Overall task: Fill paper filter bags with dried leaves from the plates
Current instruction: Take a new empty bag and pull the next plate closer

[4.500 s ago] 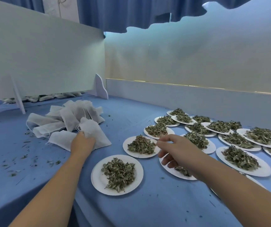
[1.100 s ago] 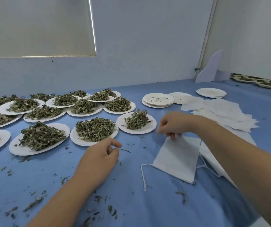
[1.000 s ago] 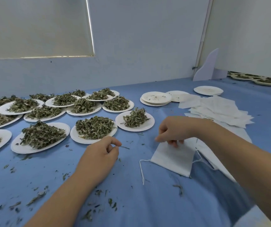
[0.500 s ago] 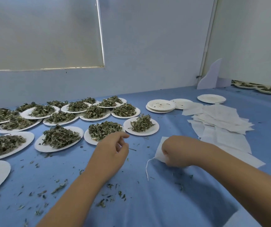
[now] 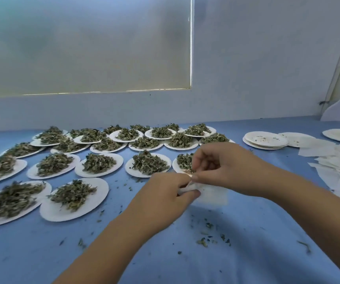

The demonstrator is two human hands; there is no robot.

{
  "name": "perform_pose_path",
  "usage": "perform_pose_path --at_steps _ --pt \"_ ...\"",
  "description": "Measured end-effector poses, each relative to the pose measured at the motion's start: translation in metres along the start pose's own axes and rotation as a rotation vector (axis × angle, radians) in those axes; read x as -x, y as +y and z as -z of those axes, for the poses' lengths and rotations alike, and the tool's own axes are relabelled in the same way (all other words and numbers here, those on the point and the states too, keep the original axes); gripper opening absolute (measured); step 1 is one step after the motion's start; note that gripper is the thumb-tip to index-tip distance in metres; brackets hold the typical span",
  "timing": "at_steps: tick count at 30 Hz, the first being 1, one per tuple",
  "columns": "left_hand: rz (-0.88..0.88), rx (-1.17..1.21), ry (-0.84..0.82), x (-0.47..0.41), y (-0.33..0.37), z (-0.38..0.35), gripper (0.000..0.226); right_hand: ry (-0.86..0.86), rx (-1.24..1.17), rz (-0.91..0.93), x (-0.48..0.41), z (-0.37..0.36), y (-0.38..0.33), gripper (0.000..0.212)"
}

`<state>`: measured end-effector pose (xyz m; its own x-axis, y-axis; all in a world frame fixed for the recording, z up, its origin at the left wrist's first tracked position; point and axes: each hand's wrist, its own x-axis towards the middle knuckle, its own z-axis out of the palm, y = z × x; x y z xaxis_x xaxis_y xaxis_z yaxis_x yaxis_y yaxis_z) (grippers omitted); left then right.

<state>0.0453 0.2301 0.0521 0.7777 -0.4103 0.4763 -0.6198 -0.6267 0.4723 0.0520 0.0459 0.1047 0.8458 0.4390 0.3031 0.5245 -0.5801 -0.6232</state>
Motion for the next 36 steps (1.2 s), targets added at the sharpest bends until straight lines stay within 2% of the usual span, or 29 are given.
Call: perform_pose_path --at_steps 4,8,12,15,18,22,28,31,36 --pt "0.163 0.031 0.061 0.038 -0.029 0.039 0.037 -0.054 -0.199 -0.027 -0.035 -0.035 -0.011 0.007" --pt "0.383 0.099 0.179 0.078 -0.065 0.068 0.038 -0.137 -0.331 -0.226 -0.079 -0.078 -0.011 0.015" --pt "0.5 0.054 0.248 0.112 -0.103 0.085 0.036 -0.239 -0.241 -0.404 -0.123 -0.124 -0.017 0.021" --pt "0.547 0.107 0.265 0.126 -0.117 0.084 0.034 -0.272 -0.206 -0.508 -0.148 -0.157 -0.025 0.017" --pt "0.496 0.126 0.254 0.127 -0.117 0.073 0.044 -0.293 -0.245 -0.622 -0.165 -0.184 -0.029 0.018" --pt "0.384 0.032 0.147 0.127 -0.117 0.066 0.037 -0.334 -0.006 -0.619 -0.18 -0.199 -0.035 0.018" --pt "0.328 -0.111 0.091 0.126 -0.116 0.062 0.042 -0.511 0.114 -0.664 -0.194 -0.2 -0.04 0.022" --pt "0.328 -0.151 0.073 0.127 -0.114 0.06 0.042 -0.524 0.151 -0.691 -0.197 -0.202 -0.041 0.033" --pt "0.342 -0.3 0.043 0.126 -0.111 0.056 0.043 -0.463 0.087 -0.713 -0.201 -0.206 -0.042 0.03"
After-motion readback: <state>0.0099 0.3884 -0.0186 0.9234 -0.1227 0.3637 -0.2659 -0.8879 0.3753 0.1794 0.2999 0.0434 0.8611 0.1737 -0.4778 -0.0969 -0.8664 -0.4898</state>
